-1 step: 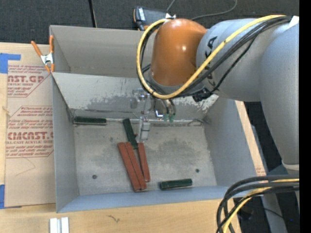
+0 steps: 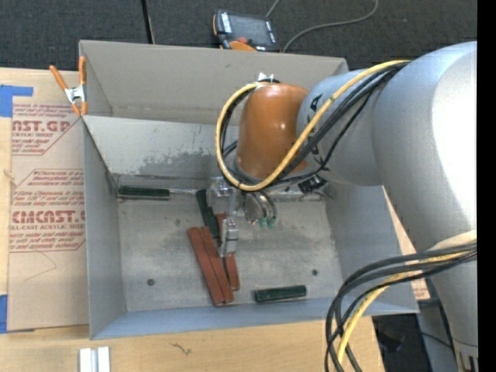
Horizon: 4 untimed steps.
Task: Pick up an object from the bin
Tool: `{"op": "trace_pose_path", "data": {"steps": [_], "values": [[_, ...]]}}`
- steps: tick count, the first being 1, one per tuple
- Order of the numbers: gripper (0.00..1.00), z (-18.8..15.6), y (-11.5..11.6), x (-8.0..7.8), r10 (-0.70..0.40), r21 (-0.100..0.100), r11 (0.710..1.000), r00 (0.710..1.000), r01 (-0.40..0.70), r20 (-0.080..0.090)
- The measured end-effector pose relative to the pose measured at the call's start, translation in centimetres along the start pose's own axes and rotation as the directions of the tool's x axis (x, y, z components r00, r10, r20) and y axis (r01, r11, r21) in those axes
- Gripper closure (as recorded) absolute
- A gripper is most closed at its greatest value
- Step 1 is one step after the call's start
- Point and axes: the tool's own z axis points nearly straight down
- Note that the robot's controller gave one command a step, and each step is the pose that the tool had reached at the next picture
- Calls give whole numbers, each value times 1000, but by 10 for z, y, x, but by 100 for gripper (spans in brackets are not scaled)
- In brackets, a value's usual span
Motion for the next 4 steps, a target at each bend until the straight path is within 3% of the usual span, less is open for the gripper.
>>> {"op": "trace_pose_path", "data": {"steps": [1,2,3,4], "values": [[0,21,6,60,-55,-2,998,998,55,10],[0,13,-82,20,40,1,999,999,-41,12],[0,13,12,2,-15,-6,1000,1000,15,11],[100,13,7,2,-8,-3,1000,1000,8,9]]}}
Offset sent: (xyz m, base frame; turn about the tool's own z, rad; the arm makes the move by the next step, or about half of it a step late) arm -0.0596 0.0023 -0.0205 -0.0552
